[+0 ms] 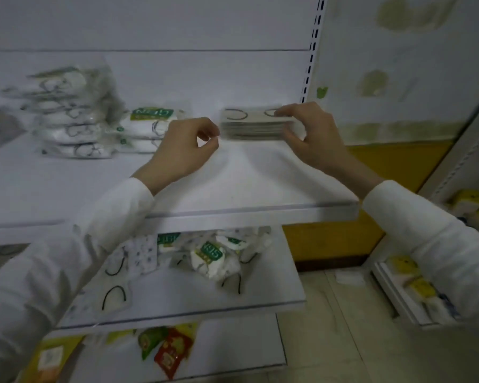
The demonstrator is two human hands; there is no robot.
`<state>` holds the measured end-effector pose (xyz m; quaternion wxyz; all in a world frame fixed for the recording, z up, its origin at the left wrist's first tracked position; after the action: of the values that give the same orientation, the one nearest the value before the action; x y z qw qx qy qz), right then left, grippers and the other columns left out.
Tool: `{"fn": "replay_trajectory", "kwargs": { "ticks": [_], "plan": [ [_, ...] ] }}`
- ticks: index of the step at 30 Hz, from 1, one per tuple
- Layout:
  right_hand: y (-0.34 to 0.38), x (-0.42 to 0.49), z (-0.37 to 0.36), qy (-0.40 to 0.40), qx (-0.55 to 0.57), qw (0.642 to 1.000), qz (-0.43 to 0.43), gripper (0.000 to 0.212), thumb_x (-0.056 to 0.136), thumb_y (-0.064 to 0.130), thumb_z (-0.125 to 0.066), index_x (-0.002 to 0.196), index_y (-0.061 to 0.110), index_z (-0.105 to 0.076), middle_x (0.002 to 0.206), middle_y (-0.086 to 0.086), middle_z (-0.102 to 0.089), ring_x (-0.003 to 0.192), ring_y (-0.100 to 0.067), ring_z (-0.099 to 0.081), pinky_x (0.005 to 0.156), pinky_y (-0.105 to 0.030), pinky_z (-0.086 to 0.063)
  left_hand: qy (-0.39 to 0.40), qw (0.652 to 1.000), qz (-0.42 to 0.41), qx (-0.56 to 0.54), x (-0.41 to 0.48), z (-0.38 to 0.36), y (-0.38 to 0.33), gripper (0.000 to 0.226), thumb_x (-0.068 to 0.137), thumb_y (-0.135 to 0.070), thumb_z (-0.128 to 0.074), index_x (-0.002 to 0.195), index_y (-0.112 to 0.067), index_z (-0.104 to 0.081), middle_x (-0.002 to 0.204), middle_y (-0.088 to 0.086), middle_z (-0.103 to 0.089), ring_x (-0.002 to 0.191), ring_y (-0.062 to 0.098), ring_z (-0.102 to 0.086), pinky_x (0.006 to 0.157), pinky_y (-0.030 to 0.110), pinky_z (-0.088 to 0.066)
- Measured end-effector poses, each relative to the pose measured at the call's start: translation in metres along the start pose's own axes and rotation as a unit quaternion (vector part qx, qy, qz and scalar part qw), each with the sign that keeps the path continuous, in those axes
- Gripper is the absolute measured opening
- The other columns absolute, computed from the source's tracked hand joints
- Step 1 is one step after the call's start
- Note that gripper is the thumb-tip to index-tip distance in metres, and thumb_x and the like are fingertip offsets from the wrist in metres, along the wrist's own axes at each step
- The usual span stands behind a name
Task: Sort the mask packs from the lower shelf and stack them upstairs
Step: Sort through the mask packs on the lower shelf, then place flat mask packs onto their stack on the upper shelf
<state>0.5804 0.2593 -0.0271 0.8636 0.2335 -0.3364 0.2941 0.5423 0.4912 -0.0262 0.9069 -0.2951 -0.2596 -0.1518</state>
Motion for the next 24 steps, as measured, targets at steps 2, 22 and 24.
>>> {"fn": "replay_trajectory", "kwargs": {
  "ticks": [2,22,24],
  "plan": [
    [0.03,-0.026,0.006,-0.034,0.021,0.999,0.015,0.03,0.086,0.013,-0.055,0.113,0.005,-0.064,0.108,-0.009,-0.066,0.099,-0.026,-0.058,0.085,-0.023,-0.038,0.011,0.999,-0.006,-0.037,-0.032,0.011,-0.006,0.013,0.088,-0.011,-0.058,0.096,-0.013,-0.068,0.092,-0.006,-0.067,0.079,-0.003,-0.06,0.078,0.013,-0.046],
    [0.026,-0.265,-0.204,0.252,0.126,0.959,-0.04,0.032,0.077,0.004,-0.048,0.097,0.007,-0.073,0.088,-0.007,-0.07,0.085,-0.016,-0.059,0.064,-0.023,-0.052,0.12,0.938,0.297,-0.134,-0.294,-0.143,0.163,0.042,0.083,0.005,-0.062,0.077,-0.037,-0.058,0.076,-0.023,-0.067,0.077,-0.002,-0.062,0.062,0.007,-0.048],
    [0.016,-0.272,-0.227,0.267,0.115,0.956,-0.046,0.032,0.07,-0.002,-0.054,0.093,0.008,-0.074,0.086,-0.006,-0.071,0.082,-0.015,-0.058,0.062,-0.02,-0.048,0.105,0.929,0.329,-0.131,-0.303,-0.16,0.17,0.04,0.083,0.005,-0.061,0.077,-0.034,-0.059,0.079,-0.017,-0.066,0.076,-0.006,-0.061,0.062,0.005,-0.046]
  ]
}}
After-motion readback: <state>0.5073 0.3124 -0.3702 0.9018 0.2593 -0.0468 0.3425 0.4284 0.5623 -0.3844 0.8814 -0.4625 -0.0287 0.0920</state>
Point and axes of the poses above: each hand's wrist, its own x-axis towards the middle knuckle, its own z-axis out of the back of the hand, y = z × x, the point moved 4 cm from there along x, towards the middle knuckle
